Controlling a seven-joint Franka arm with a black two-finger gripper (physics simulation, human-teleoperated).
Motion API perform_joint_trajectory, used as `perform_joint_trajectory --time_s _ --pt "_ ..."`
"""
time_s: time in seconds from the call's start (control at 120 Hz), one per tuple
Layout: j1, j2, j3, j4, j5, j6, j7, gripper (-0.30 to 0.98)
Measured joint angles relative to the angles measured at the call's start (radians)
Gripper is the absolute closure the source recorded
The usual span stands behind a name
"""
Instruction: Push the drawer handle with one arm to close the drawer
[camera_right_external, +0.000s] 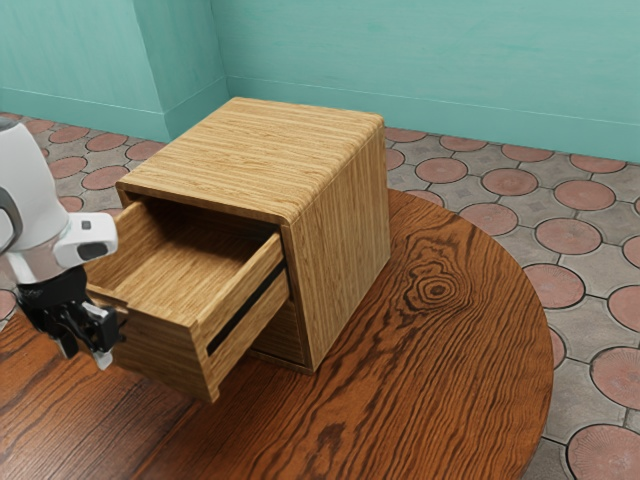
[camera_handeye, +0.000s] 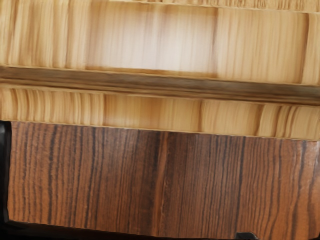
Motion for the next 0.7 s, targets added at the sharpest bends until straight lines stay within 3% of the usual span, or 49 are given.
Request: perform_joint_trajectory --time_s 0.117,0.25,0.7 --pt "0.003 -0.031 0.0 0.001 0.005 0.017 -0.011 0.5" --pt "0.003 -0.052 0.0 0.002 0.008 0.034 -0.02 0.66" --pt "0.005 0.042 -0.003 0.043 0.012 0.129 -0.042 0.78"
